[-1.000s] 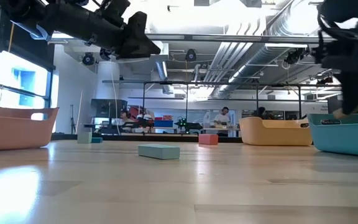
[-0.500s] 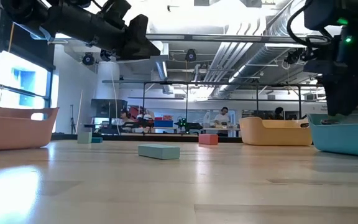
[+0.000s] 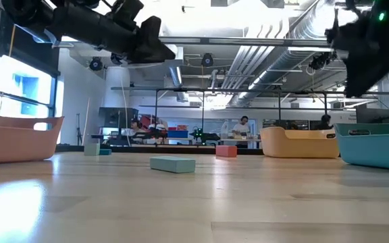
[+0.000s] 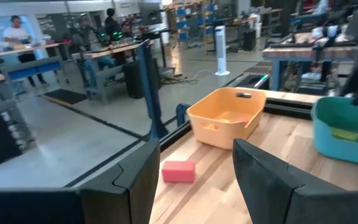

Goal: Sort blocks by size
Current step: Put the thick red rectangular block into the orange bin

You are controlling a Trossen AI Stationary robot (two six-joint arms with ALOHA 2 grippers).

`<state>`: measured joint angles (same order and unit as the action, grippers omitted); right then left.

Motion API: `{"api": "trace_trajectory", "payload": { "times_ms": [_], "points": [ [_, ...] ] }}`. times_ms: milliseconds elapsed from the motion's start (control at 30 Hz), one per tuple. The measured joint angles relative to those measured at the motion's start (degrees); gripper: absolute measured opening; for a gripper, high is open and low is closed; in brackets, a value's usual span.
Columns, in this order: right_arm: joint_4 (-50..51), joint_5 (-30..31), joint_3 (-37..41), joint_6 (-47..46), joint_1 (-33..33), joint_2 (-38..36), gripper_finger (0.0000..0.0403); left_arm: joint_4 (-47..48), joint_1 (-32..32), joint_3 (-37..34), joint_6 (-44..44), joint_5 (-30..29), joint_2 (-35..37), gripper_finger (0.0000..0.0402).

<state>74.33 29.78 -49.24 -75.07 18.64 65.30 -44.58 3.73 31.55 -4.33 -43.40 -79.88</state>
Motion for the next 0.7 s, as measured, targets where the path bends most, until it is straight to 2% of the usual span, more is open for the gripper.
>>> {"api": "trace_trajectory", "payload": {
  "times_ms": [67,167,267,333,500,700],
  "points": [
    [-2.37,2.34,-1.71,3.54,3.16,-0.01,0.0150,-0.83,0.24,0.00,0.02,1.91,0.00,0.0188],
    [-11.30,4.70,-2.35,12.75,7.92,-0.03,0.0149,-1.79,1.45,0.00,0.01,5.55,0.00,0.0188],
    [-21.87,3.01,-2.38,23.87,12.64,0.95,0.0149,-2.18,3.47,0.00,-0.74,9.73,0.00,0.0188],
    [-27.72,1.55,-2.38,28.12,15.61,2.30,0.0149,-2.16,5.25,-0.01,-1.48,12.31,0.00,0.0188],
    [-34.24,1.59,-2.38,30.32,20.92,7.51,0.0149,-2.90,9.53,0.00,-3.65,14.82,0.00,0.0188],
    [-34.53,1.60,-2.38,30.52,21.16,14.77,0.0149,-1.38,11.72,0.00,-7.00,16.34,0.00,0.0188]
  ]
}}
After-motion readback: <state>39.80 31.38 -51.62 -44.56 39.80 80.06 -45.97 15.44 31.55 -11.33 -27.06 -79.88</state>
